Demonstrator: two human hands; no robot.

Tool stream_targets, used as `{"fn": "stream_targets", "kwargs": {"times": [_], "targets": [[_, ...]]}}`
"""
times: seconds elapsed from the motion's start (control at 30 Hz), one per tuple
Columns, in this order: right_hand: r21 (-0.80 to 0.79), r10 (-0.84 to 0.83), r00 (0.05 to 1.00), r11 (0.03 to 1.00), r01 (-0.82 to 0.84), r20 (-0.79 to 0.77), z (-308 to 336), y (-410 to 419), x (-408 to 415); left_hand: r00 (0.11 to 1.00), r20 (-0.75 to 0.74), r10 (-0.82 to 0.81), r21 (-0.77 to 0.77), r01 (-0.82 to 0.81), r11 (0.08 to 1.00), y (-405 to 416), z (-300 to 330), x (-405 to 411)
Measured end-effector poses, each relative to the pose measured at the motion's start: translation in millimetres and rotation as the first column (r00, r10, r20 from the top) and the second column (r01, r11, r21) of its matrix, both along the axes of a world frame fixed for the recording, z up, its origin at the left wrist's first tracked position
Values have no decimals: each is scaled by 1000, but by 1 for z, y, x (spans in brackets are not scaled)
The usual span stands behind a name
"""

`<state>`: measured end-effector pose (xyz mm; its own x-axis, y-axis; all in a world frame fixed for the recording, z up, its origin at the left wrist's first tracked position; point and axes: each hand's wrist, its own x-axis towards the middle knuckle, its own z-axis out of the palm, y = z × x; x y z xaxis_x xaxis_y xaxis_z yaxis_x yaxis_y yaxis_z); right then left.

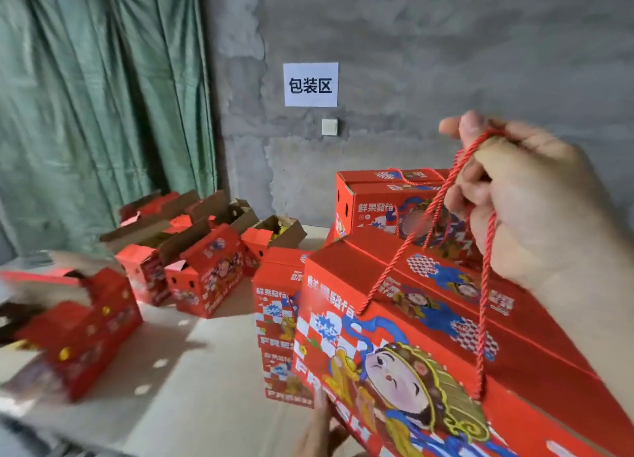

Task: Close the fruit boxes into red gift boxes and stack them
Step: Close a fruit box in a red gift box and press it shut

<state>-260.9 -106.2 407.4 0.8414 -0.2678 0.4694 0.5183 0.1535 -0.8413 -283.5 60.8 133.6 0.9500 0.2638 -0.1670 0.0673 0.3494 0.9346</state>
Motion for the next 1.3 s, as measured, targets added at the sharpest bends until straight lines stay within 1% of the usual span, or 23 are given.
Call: {"fn": "stream_targets", "kwargs": {"times": [0.07, 0.13, 0.17, 0.23, 0.3, 0.37, 0.43, 0.5, 0.57, 0.63, 0.67, 0.73, 0.77, 0.87, 0.9, 0.97, 1.03, 1.07, 1.1, 1.13, 1.2, 1.27, 1.3], "targets": [[24, 97, 995, 995, -97, -2, 7, 21, 1, 999, 4, 33, -157, -32, 987, 19, 13, 5], [31, 154, 988, 988, -153, -16, 14, 42, 4, 991, -135, -5, -207, -24, 978, 36, 26, 2], [37, 173, 985, 984, -172, -17, 19, 52, 6, 976, -215, 9, -192, -51, 980, 46, 30, 6], [50, 208, 978, 977, -208, -8, 29, 74, 14, 988, -152, -33, -128, 14, 992, 81, 34, 14], [52, 222, 975, 974, -221, -10, 39, 96, 28, 992, -119, -46, -94, 35, 995, 109, 52, 47], [47, 217, 976, 975, -216, -16, 49, 121, 47, 995, -97, 6, -77, -13, 997, 132, 69, 88], [51, 195, 981, 980, -193, -20, 60, 146, 72, 995, -57, 77, 21, -76, 997, 152, 85, 127], [55, 142, 989, 989, -141, -31, 69, 172, 101, 995, -9, 94, 79, -93, 992, 168, 95, 166], [60, 56, 998, 997, -55, -11, 76, 192, 132, 999, 29, 16, 121, -19, 992, 177, 102, 201], [76, -51, 999, 996, 50, 7, 79, 208, 162, 984, 18, -179, 91, 177, 980, 179, 112, 227], [81, -103, 995, 991, 102, 3, 78, 213, 175, 956, -2, -293, 61, 293, 954, 178, 113, 239], [67, -190, 982, 979, 191, -19, 71, 219, 200, 876, -44, -479, 65, 481, 874, 177, 111, 259], [31, -237, 971, 971, 238, -21, 65, 219, 209, 847, -57, -529, 87, 532, 842, 175, 110, 265], [-182, -380, 925, 911, 371, -18, 44, 218, 230, 788, -116, -605, 121, 616, 779, 171, 98, 280], [-238, -394, 918, 896, 375, -37, 40, 218, 234, 758, -133, -638, 114, 651, 750, 170, 97, 282], [-321, -401, 914, 875, 361, -65, 35, 219, 239, 739, -125, -662, 131, 673, 728, 172, 93, 290], [-476, -442, 896, 794, 378, -26, 32, 220, 242, 709, -119, -695, 139, 705, 695, 173, 96, 289], [-570, -460, 888, 732, 374, -9, 29, 221, 242, 698, -97, -710, 92, 716, 692, 172, 97, 286], [-659, -475, 880, 661, 359, 2, 25, 222, 242, 710, -54, -702, 44, 704, 709, 168, 100, 285], [-742, -498, 867, 575, 344, 16, 19, 222, 242, 738, -2, -675, 46, 674, 737, 161, 103, 283], [-860, -555, 829, 392, 327, 63, 5, 225, 244, 822, 104, -560, 169, 541, 824, 148, 119, 278], [-913, -589, 805, 285, 291, 72, -8, 230, 245, 874, 233, -427, 275, 362, 891, 143, 120, 276], [-939, -599, 799, 247, 240, 47, -15, 231, 246, 861, 272, -430, 286, 354, 890, 142, 117, 273]]}}
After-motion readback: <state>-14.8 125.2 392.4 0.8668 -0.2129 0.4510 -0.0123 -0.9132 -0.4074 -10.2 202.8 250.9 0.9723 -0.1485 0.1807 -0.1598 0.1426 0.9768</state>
